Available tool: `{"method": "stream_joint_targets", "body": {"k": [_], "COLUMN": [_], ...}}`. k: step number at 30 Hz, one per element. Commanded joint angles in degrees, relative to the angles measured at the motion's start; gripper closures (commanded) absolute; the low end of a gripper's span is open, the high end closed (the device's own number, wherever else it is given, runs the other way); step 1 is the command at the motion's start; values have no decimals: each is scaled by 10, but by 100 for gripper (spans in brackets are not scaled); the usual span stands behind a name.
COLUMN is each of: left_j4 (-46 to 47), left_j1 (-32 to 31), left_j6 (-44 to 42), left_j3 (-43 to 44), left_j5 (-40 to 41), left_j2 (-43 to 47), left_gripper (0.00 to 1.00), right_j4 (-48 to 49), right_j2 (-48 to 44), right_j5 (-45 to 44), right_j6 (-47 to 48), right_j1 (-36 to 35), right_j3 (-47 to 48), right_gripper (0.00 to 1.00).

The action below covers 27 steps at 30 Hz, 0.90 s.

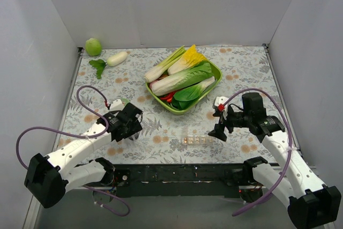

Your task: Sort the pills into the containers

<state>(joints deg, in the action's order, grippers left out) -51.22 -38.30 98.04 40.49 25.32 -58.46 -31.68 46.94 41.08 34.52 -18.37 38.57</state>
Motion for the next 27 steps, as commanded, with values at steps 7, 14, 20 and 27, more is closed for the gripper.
{"method": "stream_joint_targets", "body": {"k": [7, 14, 20, 27], "left_j4": [-13, 189, 312, 465], "left_j1": [4, 3, -11, -13], "left_j6": [-116, -270, -283, -238], "left_j3": [85, 41, 7, -56], "left_j5": [-76, -439, -462, -417], "left_j2": [43, 120, 36, -9], "left_gripper": [12, 22, 32, 51], "right_j4": [-128, -103, 9, 122], "right_j2": [18, 80, 123, 151], "right_j5": [59, 45, -36, -122], "right_j6": [380, 431, 326, 223], "right_j1": [2, -32, -125, -191], "right_j3": [-30, -48, -75, -99], "right_gripper": [2, 4, 6, 10]}}
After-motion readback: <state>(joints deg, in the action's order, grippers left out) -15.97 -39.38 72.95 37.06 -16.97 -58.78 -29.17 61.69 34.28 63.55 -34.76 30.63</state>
